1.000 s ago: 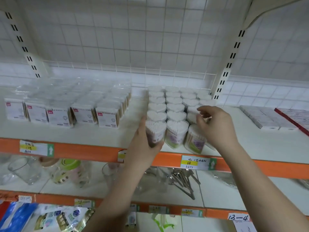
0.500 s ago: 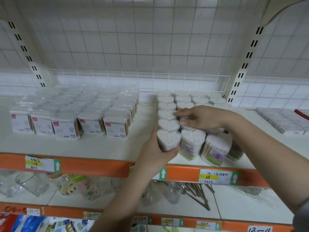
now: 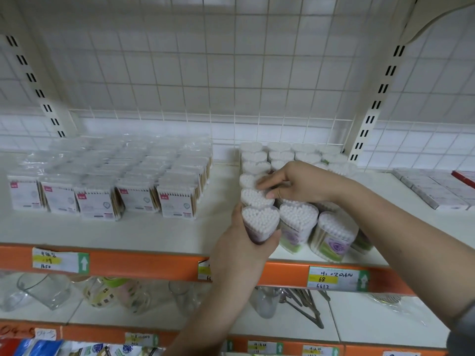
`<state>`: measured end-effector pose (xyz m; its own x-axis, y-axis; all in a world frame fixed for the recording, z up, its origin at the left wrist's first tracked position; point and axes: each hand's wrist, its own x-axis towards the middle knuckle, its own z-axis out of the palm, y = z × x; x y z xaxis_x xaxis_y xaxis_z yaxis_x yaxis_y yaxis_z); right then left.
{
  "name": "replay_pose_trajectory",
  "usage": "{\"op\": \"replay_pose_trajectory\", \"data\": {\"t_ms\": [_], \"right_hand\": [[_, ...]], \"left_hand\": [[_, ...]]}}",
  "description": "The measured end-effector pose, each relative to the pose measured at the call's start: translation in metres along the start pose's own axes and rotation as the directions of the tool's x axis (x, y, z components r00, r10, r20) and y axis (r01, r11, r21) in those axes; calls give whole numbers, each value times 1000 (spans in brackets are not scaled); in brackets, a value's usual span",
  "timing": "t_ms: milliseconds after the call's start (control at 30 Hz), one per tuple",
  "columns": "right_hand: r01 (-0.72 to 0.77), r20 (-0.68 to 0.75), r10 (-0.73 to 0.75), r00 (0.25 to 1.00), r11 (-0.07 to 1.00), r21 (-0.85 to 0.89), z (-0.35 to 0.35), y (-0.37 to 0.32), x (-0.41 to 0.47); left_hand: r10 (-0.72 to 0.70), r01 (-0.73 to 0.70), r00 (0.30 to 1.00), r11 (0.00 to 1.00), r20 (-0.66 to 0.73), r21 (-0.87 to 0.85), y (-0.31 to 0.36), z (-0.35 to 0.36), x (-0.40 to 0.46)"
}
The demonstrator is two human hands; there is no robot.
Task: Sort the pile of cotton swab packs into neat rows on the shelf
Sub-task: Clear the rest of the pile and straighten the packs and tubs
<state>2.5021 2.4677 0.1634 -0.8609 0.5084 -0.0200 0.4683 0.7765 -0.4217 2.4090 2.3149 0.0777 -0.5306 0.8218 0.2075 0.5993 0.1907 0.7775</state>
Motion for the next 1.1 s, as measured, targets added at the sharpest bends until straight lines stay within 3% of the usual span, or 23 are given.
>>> {"op": "replay_pose_trajectory", "data": {"t_ms": [167, 400, 600, 700, 767, 867, 1100], "right_hand": [[-3, -47, 3, 999, 1000, -2, -3, 6, 2], [-52, -79, 42, 996, 991, -120, -2, 10, 14], [-64, -200, 38, 979, 990, -126, -21, 23, 0], [-134, -213, 107, 971, 984, -118, -33, 36, -12], [-162, -185, 140, 973, 981, -109, -34, 43, -17], [-176, -162, 153, 975, 975, -134, -29, 47, -18], [-112, -158, 86, 984, 981, -161, -13, 50, -10]], "left_hand": [[10, -11, 1000, 999, 30, 47, -1, 0, -2], [168, -167, 986, 980, 0, -111, -11, 3, 0], [247, -244, 968, 968, 39, -65, -8, -2, 1], [430, -430, 903, 895, 28, 119, -1, -2, 3], [627, -601, 779, 732, 29, 319, 2, 3, 10], [736, -695, 667, 560, 115, 451, 7, 14, 18], [767, -697, 639, 542, 63, 469, 16, 20, 23]]}}
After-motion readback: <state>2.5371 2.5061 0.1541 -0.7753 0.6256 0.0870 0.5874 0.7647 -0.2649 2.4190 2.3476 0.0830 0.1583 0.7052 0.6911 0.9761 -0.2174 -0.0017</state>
